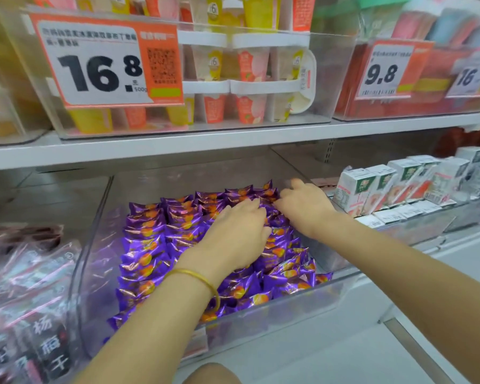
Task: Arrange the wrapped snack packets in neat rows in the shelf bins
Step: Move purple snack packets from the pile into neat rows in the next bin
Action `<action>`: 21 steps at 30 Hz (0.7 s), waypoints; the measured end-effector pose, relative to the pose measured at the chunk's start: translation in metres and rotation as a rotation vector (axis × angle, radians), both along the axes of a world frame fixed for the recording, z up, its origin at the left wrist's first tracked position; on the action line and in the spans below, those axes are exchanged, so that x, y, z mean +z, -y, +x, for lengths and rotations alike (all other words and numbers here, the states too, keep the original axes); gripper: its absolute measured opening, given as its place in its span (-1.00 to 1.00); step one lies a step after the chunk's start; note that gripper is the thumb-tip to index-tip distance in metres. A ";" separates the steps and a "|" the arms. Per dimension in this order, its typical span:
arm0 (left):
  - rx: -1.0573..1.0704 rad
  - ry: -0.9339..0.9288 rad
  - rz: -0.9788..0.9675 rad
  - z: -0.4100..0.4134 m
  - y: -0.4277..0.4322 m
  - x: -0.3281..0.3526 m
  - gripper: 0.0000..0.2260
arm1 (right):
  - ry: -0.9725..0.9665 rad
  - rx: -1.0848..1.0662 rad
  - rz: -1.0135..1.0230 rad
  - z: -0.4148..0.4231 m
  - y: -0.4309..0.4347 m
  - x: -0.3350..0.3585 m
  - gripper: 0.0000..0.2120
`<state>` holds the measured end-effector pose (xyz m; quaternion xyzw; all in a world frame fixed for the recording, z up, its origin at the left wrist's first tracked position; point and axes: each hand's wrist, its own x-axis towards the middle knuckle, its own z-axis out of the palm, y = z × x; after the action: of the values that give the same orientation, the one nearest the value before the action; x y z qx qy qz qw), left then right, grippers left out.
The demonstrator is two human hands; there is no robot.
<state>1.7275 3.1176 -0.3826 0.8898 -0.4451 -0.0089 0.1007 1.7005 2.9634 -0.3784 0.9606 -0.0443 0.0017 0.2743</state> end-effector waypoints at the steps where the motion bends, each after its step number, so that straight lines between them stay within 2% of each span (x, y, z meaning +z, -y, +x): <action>1: -0.007 0.006 0.065 0.003 0.006 -0.002 -0.59 | -0.004 0.003 0.029 -0.001 0.001 -0.001 -0.69; 4: -0.019 0.004 0.194 0.011 0.013 -0.009 -0.54 | 0.022 0.021 0.175 -0.003 0.004 0.002 -0.62; 6: -0.020 -0.017 0.227 0.013 0.012 -0.012 -0.53 | 0.044 0.032 0.257 -0.004 0.005 0.005 -0.65; 9: -0.029 -0.040 0.225 0.012 0.011 -0.014 -0.53 | 0.056 0.044 0.195 -0.006 0.004 0.005 -0.79; 14: -0.023 -0.062 0.231 0.016 0.012 -0.018 -0.54 | 0.054 -0.006 0.133 -0.004 -0.001 0.002 -0.81; 18: -0.039 -0.078 0.131 0.022 0.008 -0.016 -0.59 | 0.088 -0.040 0.269 -0.005 -0.001 0.004 -0.90; 21: 0.004 -0.102 0.010 0.030 0.004 -0.013 -0.60 | 0.112 -0.119 0.429 -0.010 0.004 0.003 -0.76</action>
<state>1.7571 3.1139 -0.3959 0.8896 -0.4374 -0.0563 0.1190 1.6907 2.9593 -0.3749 0.9910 -0.1154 0.0293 0.0604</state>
